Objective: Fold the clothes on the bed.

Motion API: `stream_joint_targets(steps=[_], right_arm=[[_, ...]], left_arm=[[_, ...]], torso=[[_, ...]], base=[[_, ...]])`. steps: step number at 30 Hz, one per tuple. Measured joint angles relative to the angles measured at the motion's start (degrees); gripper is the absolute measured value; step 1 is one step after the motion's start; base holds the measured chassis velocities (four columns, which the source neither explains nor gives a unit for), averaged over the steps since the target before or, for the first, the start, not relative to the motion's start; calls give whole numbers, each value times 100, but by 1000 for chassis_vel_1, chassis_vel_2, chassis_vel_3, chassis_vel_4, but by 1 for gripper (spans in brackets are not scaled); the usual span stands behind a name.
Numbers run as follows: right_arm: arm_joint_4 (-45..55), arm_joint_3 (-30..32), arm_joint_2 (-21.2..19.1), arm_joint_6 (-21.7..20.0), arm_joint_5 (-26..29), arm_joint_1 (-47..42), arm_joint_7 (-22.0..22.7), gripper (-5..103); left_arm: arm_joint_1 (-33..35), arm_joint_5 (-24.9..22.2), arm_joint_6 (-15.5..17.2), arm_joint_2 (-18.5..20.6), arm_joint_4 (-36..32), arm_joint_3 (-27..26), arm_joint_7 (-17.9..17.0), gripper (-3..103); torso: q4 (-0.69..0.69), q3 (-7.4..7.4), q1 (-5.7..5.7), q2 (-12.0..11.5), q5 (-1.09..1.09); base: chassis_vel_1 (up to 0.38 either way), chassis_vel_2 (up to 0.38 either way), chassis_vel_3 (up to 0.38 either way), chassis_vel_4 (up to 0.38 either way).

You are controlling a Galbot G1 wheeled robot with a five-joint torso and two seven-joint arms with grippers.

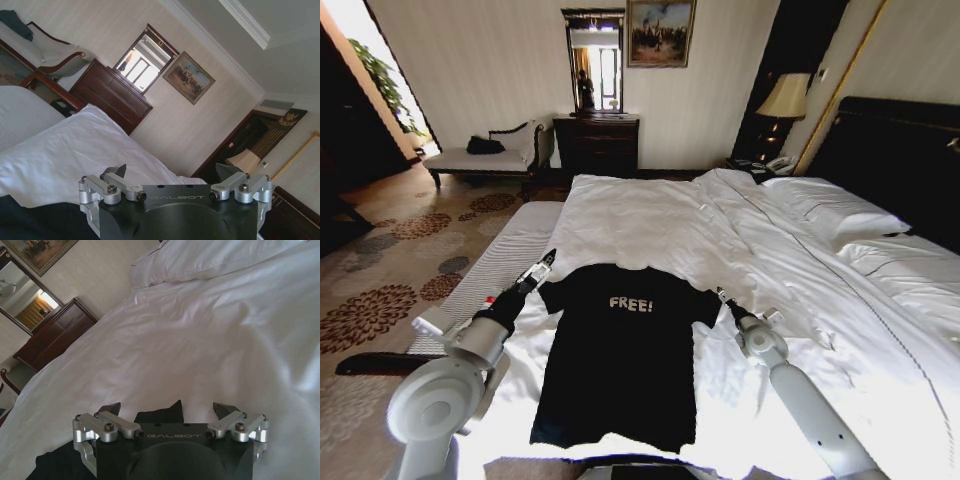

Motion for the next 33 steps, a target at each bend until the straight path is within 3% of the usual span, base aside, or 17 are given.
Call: stream_joint_targets(steps=[3,8,10,13,14,17,20,27,33], right_arm=[[-36,-27,19,-21,-25,65,187,99],[-139,-109,70,-32,-36,157,320,78],[-142,-117,72,-33,-37,160,321,78],[-160,-202,78,-38,-51,216,319,61],[-160,-202,78,-38,-51,216,319,61],[-192,-257,102,-39,-51,293,331,44],[-191,-275,105,-39,-51,303,341,39],[-203,-290,105,20,-67,297,353,7],[-211,-321,102,66,-75,351,352,0]], left_arm=[[-87,-3,9,56,0,14,-9,100],[-226,-2,12,96,0,23,-14,100],[-232,1,12,99,1,24,-15,100],[-271,10,17,122,1,27,-15,100],[-271,10,17,122,1,27,-15,100],[-332,18,19,137,1,25,-16,100],[-367,25,21,140,1,30,-16,100],[-434,63,28,146,1,38,-17,100],[-439,155,28,145,1,41,-10,100]], torso=[[-2,0,0,0,0],[-1,0,0,0,0],[-1,0,0,0,0],[-2,0,0,0,0],[-2,0,0,0,0],[0,0,0,0,0],[0,0,0,0,0],[-1,0,0,0,0],[-1,0,0,0,1]], base=[[0,0,0,0],[0,0,0,0],[0,0,0,0],[0,0,0,0],[0,0,0,0],[0,0,0,0],[0,0,0,0],[0,0,0,0],[0,0,0,0]])
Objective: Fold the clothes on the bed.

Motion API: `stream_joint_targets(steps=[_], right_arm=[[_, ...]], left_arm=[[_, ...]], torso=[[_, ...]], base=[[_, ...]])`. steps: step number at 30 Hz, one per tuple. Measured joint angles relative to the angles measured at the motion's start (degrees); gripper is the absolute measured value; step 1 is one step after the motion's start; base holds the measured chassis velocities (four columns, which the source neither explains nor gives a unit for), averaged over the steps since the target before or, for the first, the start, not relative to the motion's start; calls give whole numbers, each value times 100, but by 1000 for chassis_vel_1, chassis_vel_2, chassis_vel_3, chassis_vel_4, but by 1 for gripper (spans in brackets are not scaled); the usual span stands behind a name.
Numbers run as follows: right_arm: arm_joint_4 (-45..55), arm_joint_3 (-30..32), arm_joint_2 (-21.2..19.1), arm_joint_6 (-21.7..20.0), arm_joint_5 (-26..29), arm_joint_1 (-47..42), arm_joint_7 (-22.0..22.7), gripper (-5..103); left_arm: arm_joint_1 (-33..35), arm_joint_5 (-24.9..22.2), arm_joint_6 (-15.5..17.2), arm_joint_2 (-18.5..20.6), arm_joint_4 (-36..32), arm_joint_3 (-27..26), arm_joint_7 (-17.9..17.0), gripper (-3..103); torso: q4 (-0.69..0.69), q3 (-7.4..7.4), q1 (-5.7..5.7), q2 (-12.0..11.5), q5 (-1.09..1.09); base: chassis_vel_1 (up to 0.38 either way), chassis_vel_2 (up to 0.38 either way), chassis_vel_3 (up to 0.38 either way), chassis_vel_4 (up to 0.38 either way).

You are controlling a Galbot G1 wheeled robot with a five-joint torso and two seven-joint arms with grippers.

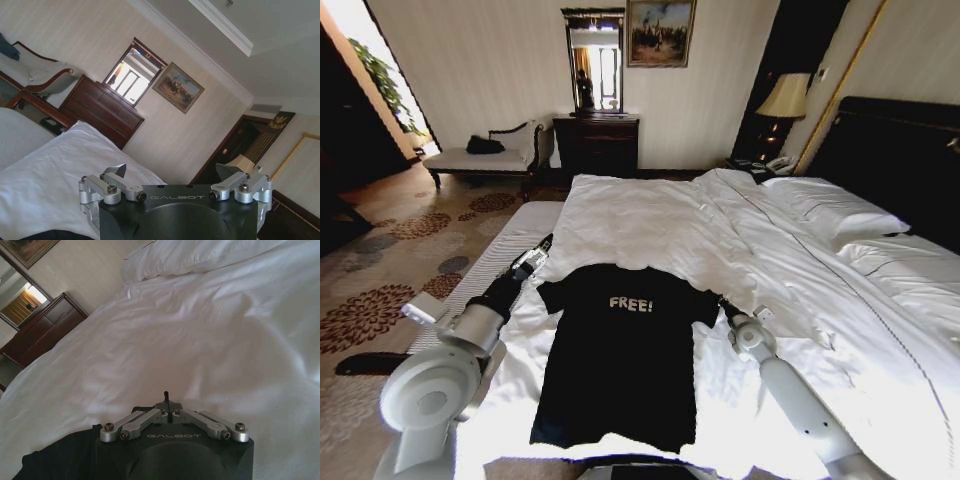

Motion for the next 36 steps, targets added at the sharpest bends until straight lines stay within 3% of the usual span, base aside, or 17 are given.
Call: stream_joint_targets(steps=[10,18,36], right_arm=[[458,-117,-68,424,81,261,-15,0],[724,-483,-70,413,118,378,4,0],[45,-1460,549,405,-353,836,-136,0]], left_arm=[[50,69,-2,-32,0,-13,9,100],[154,154,-9,-81,1,-37,11,100],[148,282,-29,-36,1,-30,18,100]], torso=[[1,0,0,0,-1],[0,0,0,0,-2],[1,0,0,0,-1]], base=[[0,0,0,0],[0,0,0,0],[0,0,0,0]])
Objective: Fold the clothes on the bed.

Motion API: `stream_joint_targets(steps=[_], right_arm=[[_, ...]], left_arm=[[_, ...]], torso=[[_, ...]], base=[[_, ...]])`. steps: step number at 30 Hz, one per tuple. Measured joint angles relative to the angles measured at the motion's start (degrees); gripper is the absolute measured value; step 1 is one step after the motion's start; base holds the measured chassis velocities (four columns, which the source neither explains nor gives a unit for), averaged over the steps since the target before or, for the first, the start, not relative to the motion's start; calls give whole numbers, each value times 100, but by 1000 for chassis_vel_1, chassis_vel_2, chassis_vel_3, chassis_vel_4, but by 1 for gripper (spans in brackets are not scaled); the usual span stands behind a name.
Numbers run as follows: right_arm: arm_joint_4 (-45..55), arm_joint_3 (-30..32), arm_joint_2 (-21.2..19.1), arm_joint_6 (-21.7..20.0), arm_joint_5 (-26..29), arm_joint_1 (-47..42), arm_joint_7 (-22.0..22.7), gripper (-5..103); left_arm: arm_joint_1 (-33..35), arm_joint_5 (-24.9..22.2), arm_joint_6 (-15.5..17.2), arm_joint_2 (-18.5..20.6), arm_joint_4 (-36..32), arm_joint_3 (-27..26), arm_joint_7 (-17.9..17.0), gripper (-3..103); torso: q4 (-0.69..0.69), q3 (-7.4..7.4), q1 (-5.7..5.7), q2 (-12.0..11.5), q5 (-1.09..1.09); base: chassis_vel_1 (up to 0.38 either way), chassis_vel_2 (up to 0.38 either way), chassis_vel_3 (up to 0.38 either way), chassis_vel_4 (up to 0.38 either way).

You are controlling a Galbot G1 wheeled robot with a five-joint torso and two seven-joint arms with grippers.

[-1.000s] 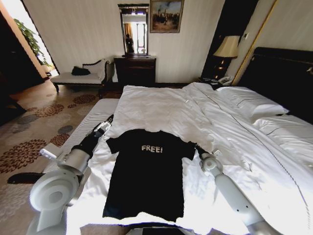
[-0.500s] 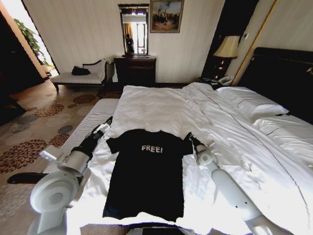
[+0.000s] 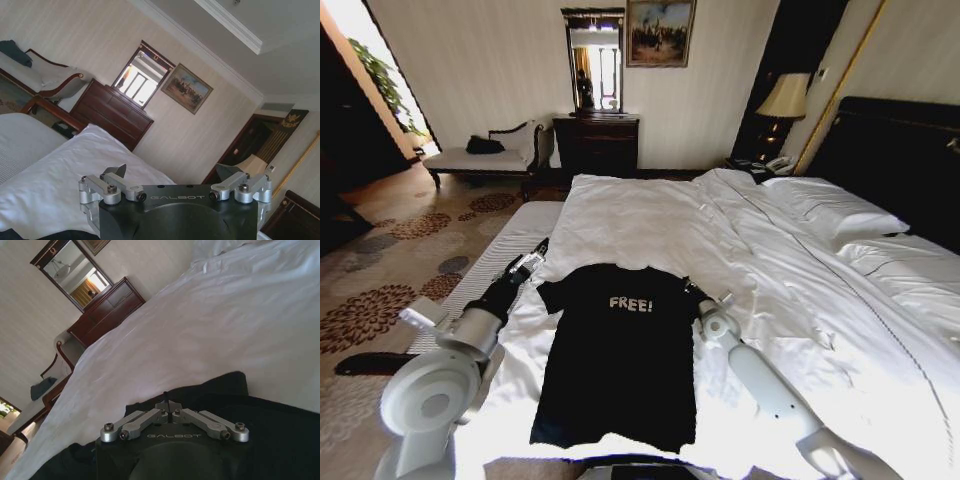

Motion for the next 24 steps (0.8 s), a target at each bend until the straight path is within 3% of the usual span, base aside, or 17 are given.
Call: stream_joint_targets(steps=[22,24], right_arm=[[-704,-270,800,40,-430,408,-78,-3],[-755,-282,848,81,-607,436,-86,7]], left_arm=[[65,87,-4,-21,0,69,5,100],[97,127,-7,-31,0,76,7,100]], torso=[[-1,0,0,0,0],[0,0,0,0,0]], base=[[0,0,0,0],[0,0,0,0]])
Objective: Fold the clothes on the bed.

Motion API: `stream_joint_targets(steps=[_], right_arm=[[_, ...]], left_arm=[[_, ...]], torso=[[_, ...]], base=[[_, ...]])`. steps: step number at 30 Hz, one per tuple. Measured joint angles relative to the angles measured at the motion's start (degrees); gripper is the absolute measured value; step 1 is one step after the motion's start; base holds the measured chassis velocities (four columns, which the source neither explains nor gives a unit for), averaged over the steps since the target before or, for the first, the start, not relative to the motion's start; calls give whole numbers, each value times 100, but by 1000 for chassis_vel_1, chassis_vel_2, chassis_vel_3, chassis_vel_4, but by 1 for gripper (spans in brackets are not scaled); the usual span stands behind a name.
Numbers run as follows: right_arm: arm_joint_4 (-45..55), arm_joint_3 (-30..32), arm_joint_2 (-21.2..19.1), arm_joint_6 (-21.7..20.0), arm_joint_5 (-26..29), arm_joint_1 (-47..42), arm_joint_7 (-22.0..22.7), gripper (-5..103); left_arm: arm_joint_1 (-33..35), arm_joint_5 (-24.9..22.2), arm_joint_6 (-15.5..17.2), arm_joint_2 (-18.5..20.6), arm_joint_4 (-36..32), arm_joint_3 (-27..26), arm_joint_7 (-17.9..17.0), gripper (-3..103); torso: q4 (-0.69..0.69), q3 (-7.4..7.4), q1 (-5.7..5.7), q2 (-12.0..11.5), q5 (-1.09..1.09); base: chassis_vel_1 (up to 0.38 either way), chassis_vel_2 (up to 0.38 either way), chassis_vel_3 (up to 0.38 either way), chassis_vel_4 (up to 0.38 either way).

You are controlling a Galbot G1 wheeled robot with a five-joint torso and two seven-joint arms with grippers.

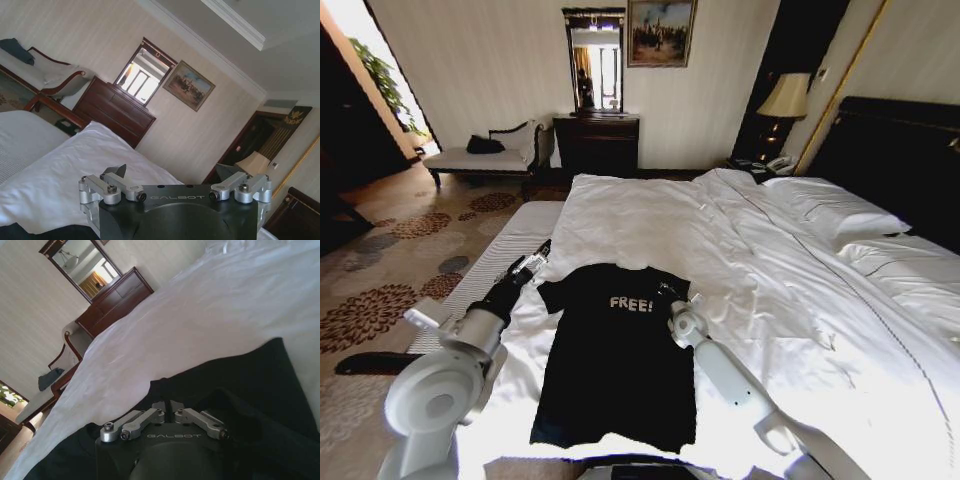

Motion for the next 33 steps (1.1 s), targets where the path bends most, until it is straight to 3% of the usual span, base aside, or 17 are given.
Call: stream_joint_targets(steps=[9,13,15,17,18,19,21,22,24,27,33], right_arm=[[866,52,-273,44,289,-242,-56,33],[1700,339,-705,-21,660,-597,89,55],[1734,429,-790,-29,702,-661,123,55],[1694,619,-956,-40,766,-791,162,66],[1650,697,-1034,-46,790,-858,176,66],[1606,772,-1118,-56,804,-956,195,76],[1599,808,-1158,-67,805,-1025,203,76],[1602,825,-1171,-71,804,-1069,207,82],[1789,865,-1161,-107,724,-1285,291,93],[2148,853,-1152,-231,413,-1590,420,99],[2621,676,-1265,-281,-222,-2010,383,100]], left_arm=[[19,84,-8,-28,0,20,7,100],[-16,153,-14,-57,0,64,13,100],[-25,157,-14,-61,0,66,13,100],[-51,160,-15,-63,0,74,15,100],[-67,160,-15,-63,0,76,15,100],[-89,161,-16,-63,0,83,15,100],[-106,168,-15,-63,1,92,15,100],[-115,177,-15,-63,0,100,15,100],[-140,248,-15,-75,16,133,18,100],[-143,278,-16,-84,29,144,19,100],[-113,288,-16,-65,31,132,21,100]], torso=[[0,-1,0,0,0],[-1,-1,-1,0,0],[0,-1,-1,0,0],[-1,-1,-1,0,0],[-2,-1,-1,0,1],[-2,-1,-1,0,1],[-2,-1,0,0,1],[-2,-1,0,0,2],[0,-1,-1,0,2],[2,-1,-1,0,1],[-2,-1,-1,0,0]], base=[[0,0,0,0],[0,0,0,0],[0,0,0,0],[0,0,0,0],[0,0,0,0],[0,0,0,0],[0,0,0,0],[0,0,0,0],[0,0,0,0],[0,0,0,0],[0,0,0,0]])
